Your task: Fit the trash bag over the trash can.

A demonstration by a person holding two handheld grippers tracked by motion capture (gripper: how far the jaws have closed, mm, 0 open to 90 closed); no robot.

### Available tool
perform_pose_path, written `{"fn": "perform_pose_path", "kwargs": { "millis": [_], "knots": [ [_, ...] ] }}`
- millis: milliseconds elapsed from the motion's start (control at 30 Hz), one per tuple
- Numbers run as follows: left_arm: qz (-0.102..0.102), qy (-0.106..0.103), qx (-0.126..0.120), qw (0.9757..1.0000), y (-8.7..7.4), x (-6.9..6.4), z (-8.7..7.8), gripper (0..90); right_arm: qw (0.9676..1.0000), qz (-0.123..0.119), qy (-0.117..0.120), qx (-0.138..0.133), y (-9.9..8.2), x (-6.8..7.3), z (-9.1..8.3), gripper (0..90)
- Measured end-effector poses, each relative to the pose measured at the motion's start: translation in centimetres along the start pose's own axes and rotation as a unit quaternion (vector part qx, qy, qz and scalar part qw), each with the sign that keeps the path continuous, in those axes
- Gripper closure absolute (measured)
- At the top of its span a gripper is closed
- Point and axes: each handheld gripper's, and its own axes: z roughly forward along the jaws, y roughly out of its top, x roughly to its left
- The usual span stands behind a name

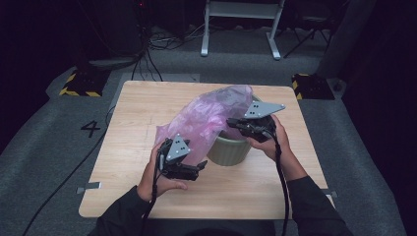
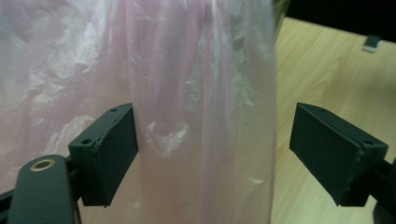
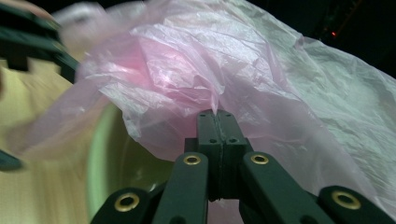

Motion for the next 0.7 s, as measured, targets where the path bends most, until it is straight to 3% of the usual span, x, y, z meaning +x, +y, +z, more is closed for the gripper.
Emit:
{"fn": "perform_pose_path", "kwargs": {
  "millis": [100,133,200,233,367,433,467,500,700],
  "knots": [
    [0.003,0.027,0.004,0.9996,-0.3,0.4,1.1,17.8,1.0000,-0.006,0.006,-0.003,0.2,0.2,-0.1,90.0],
    [0.004,0.034,0.003,0.9994,-0.3,0.7,1.5,22.5,0.9999,-0.006,0.011,-0.005,0.2,0.2,-0.1,90.0],
    [0.010,0.058,0.003,0.9983,-0.3,1.2,1.9,35.5,0.9999,-0.007,0.015,-0.003,0.2,0.3,-0.2,90.0],
    [0.007,0.063,-0.001,0.9980,-0.3,1.6,2.0,39.7,0.9998,-0.007,0.017,-0.004,0.1,0.3,-0.3,90.0],
    [0.015,0.079,-0.025,0.9964,-0.4,2.8,1.7,73.3,0.9996,-0.005,0.027,-0.004,-0.2,0.3,-0.7,90.0],
    [0.017,0.090,-0.044,0.9948,-0.4,3.2,1.3,84.9,0.9995,-0.003,0.033,-0.002,-0.3,0.3,-0.8,90.0],
    [0.023,0.104,-0.056,0.9928,-0.4,3.5,0.9,87.7,0.9993,-0.002,0.038,-0.002,-0.3,0.4,-0.9,90.0],
    [0.026,0.116,-0.066,0.9908,-0.3,3.6,0.5,88.8,0.9988,-0.002,0.048,0.001,-0.4,0.4,-1.0,86.3],
    [0.038,0.144,-0.108,0.9830,0.0,4.5,-2.3,89.7,0.9986,-0.005,0.053,-0.007,-0.3,0.6,-2.6,51.2]
  ]
}}
